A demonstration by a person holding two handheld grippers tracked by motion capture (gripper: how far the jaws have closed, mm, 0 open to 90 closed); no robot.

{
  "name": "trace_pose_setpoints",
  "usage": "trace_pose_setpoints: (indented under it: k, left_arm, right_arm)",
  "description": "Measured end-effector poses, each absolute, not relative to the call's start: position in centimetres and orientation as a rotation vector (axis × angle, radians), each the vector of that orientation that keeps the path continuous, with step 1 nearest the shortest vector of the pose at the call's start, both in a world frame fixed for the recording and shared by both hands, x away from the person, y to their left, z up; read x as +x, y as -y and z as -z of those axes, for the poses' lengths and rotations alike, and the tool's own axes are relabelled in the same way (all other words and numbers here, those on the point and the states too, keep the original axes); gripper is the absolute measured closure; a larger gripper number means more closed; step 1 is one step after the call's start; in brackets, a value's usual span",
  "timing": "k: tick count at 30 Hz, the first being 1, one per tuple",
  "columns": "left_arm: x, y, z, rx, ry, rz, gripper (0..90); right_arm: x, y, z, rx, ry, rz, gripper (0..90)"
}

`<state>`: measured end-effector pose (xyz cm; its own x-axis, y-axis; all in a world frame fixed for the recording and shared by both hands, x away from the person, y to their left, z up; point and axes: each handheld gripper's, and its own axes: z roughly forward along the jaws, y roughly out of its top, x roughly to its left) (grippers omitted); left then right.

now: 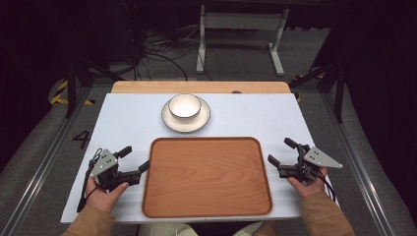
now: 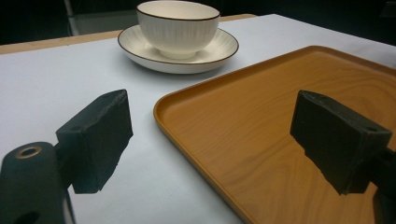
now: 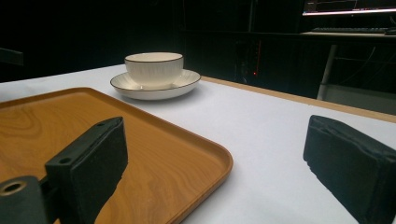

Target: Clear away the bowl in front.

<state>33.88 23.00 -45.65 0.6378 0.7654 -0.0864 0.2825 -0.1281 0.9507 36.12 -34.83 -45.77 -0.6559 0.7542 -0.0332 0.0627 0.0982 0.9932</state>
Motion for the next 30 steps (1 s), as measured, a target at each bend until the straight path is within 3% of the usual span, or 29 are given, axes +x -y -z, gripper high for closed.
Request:
trace_pose_setpoints:
  k: [30]
  left_arm:
    - [34.2, -21.8, 41.3, 1.714, -0.836, -0.495, 13.7]
  right_arm:
    - [36.2, 34.9, 45.8, 0.805, -1.822, -1.608, 7.1]
